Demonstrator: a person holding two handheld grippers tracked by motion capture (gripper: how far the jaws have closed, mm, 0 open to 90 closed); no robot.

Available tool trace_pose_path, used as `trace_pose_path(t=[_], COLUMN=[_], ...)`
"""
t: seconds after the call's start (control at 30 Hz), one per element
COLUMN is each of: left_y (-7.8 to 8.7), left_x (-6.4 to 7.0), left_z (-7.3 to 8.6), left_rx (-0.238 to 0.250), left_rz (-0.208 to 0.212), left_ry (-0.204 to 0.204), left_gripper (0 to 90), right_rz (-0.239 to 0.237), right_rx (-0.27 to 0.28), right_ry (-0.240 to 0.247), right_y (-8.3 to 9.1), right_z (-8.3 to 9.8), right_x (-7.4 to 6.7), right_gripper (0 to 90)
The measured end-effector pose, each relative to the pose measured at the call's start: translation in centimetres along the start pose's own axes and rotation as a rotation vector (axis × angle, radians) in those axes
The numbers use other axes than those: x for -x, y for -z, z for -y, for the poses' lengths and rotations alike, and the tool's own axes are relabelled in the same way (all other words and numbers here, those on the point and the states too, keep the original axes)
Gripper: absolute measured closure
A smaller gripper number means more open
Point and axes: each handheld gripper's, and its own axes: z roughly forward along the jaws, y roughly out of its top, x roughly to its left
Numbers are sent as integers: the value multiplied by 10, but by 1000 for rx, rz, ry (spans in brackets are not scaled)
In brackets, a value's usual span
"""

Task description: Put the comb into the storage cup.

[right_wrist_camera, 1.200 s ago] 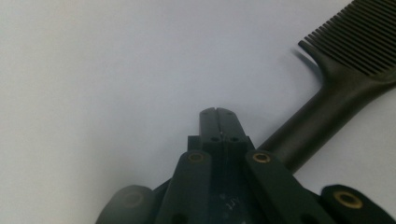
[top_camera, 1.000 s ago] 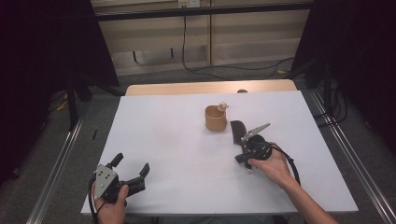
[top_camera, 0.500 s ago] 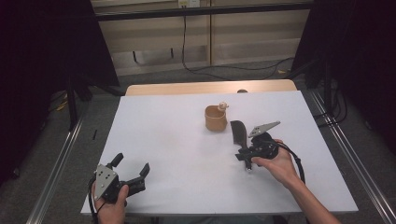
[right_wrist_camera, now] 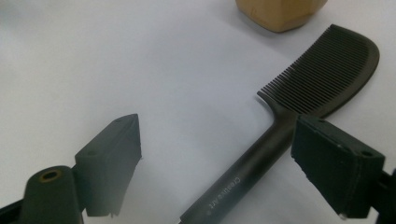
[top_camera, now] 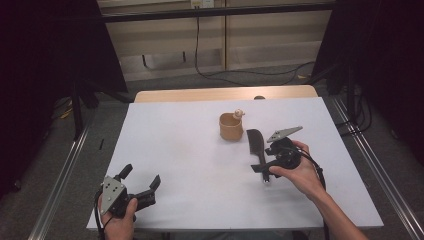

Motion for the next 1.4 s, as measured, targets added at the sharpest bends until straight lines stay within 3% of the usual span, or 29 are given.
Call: trace_pose_path(t=[0.17, 0.3, 0.5, 0.57, 0.63, 0.77, 0.97, 1.13, 1.4], left_y=[0, 0, 0, 0, 0, 0, 0, 1, 0], left_x=[0, 0, -1, -1, -1, -1, -1, -2, -2], left_z=[0, 0, 0, 0, 0, 0, 0, 0, 0], left_rx=[3, 3, 4, 4, 5, 2, 10, 8, 6], left_rz=[-4, -1, -5, -3, -3, -4, -2, -2, -2], left_ry=[-2, -3, 1, -2, -1, -2, 1, -1, -3], left_gripper=[26, 26, 26, 26, 26, 26, 26, 26, 27], right_rz=[70, 94, 106, 134, 130, 152, 147, 161, 184], right_rx=[-17, -58, -155, -170, -190, -218, -270, -300, -318], right_ry=[-55, -114, -149, -152, -170, -200, -241, -284, -303], right_y=[2, 0, -11, -15, -18, -24, -34, -41, -44], right_z=[-1, -5, -12, -15, -17, -22, -26, -28, -26], right_x=[7, 15, 22, 23, 24, 27, 29, 30, 32], right_gripper=[113, 113, 95, 85, 73, 114, 286, 338, 380])
